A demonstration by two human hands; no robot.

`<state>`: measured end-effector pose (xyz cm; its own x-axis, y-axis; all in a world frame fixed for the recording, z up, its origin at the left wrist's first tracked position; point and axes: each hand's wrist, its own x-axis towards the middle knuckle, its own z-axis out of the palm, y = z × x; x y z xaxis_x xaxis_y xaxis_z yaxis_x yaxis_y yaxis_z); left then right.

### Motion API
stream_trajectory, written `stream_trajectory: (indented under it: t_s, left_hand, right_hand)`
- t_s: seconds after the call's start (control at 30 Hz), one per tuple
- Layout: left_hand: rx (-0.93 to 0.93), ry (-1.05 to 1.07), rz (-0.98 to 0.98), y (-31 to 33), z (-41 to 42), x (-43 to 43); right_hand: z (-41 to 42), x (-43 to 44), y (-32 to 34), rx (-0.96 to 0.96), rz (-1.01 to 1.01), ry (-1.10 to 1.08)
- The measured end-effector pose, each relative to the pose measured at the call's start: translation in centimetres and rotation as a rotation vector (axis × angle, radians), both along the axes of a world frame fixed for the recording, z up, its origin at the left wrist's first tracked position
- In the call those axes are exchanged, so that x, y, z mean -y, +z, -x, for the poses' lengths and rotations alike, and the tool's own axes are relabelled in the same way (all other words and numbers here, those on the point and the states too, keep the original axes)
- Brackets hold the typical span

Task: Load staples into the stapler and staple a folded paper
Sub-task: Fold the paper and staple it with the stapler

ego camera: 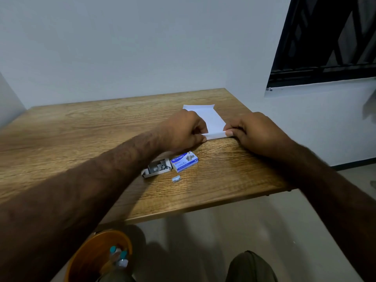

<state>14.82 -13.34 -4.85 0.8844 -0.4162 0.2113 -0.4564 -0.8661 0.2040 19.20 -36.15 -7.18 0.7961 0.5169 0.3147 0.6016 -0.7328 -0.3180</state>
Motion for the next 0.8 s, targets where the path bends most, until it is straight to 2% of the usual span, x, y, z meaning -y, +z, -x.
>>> stream_trajectory:
  t_s: [0.1,0.23,0.33,0.43,0.6,0.8]
  left_hand:
    - [0.023,0.011,0.070,-0.4,0.2,-0.1]
    - [0.037,0.019,0.101,-0.6,0.3,0.2]
    - [0.045,0.033,0.090,-0.6,0.3,0.7]
    - [0.071,0.026,-0.011,-0.5,0.2,0.7]
    - [0.114,-0.014,-0.053,-0.7,0.1,0.6]
    - [0.049,-0.006,-0.042,-0.2,0.0,-1.1]
  right_hand:
    - [0.3,-0.1,0.0,0.026,0.023,0.014]
    - [1.0,-1.1,-0.3,0.189,0.053,0.036]
    - [1.3,-2.4,-0.2,0.196,0.110,0.062]
    - [1.2,-2.9,0.0,0.225,0.131,0.037]
    - [1.4,-3.3,0.5,0.162,0.129,0.037]
    - [1.4,-2.5,1.2,-0.033,0.049,-0.025]
